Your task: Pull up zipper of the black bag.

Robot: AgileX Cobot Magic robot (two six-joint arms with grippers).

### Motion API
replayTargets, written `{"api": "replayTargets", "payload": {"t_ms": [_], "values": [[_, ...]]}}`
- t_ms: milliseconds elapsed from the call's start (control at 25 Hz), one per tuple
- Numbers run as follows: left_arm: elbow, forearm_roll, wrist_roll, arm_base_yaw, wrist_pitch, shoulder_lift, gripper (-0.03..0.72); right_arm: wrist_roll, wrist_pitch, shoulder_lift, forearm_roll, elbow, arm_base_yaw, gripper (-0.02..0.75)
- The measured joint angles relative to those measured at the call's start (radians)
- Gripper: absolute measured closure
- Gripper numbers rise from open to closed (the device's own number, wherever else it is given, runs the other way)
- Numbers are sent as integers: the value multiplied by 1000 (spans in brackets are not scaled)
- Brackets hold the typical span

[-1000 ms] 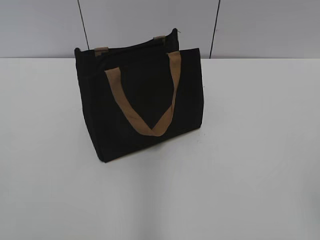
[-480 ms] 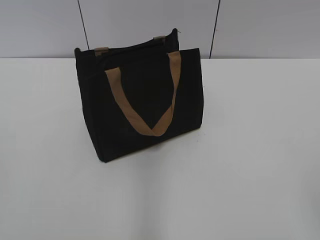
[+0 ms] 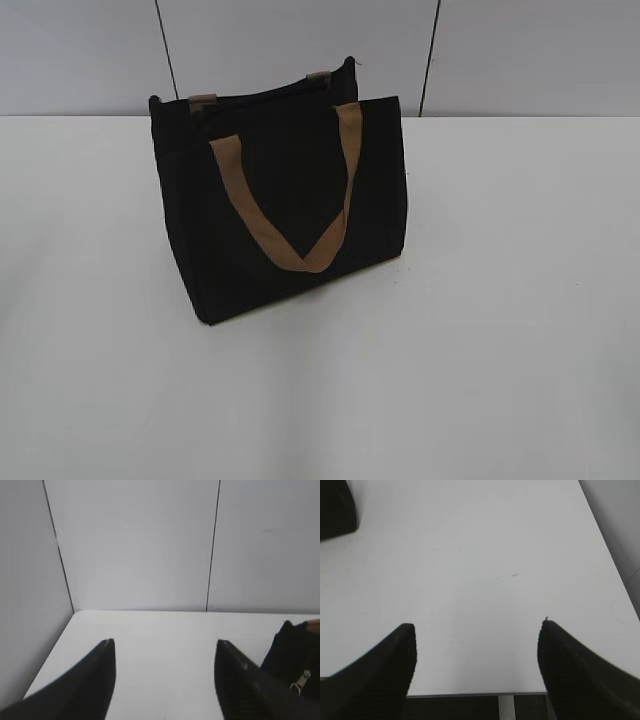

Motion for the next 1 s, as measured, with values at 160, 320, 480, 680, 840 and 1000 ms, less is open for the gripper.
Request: {"api": "replayTargets", "payload": {"t_ms": [160, 320, 480, 680, 840, 1000], "values": [[65, -45, 2, -56, -223, 94, 220, 0, 0, 0, 0, 0, 0, 164], [208, -81, 2, -142, -460, 191, 220, 0, 0, 0, 0, 0, 0, 164], [337, -108, 2, -226, -705, 330, 220, 0, 0, 0, 0, 0, 0, 164], [369, -109, -24, -270, -851, 592, 220, 0, 0, 0, 0, 0, 0, 164], [372, -17, -79, -279, -1031, 782, 220, 0, 0, 0, 0, 0, 0, 164], [372, 112, -93, -280, -1241, 947, 220, 0, 0, 0, 0, 0, 0, 164]]}}
